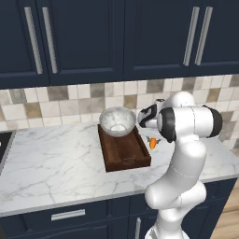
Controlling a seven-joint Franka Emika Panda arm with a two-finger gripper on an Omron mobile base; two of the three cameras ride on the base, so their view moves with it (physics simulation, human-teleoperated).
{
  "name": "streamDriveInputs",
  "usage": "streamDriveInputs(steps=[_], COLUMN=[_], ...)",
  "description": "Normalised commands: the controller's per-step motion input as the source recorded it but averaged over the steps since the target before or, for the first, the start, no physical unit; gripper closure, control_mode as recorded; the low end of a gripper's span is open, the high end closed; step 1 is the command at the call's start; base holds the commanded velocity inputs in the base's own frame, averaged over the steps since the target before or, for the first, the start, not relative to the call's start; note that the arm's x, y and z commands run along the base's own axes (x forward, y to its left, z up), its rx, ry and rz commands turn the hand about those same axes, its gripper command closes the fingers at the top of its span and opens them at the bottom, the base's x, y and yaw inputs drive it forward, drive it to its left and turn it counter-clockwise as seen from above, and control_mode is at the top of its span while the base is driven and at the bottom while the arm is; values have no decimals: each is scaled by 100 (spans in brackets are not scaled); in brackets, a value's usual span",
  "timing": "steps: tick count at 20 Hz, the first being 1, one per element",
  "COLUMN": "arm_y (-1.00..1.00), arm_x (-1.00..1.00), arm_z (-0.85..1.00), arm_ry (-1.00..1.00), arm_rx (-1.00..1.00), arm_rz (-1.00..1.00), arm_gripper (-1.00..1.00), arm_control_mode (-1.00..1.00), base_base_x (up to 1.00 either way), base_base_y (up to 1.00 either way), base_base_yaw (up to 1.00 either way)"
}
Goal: Place the two vegetables and bowl onto the tray for setting up a vegetable dip station.
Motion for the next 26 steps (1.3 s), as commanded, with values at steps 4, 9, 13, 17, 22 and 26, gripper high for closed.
streamDriveInputs(steps=[4,9,13,17,22,26], arm_y=[-5,-3,7,15,20,24], arm_x=[-12,-37,-31,-26,-30,-27], arm_z=[10,21,26,31,25,18], arm_ry=[2,0,0,5,3,0], arm_rx=[3,4,4,6,6,4], arm_rz=[-7,-9,-12,-7,-2,-8], arm_gripper=[100,100,100,100,100,100], arm_control_mode=[-100,-100,-100,-100,-100,-100], base_base_x=[0,0,0,0,0,0], base_base_y=[0,0,0,0,0,0], base_base_yaw=[0,0,0,0,0,0])
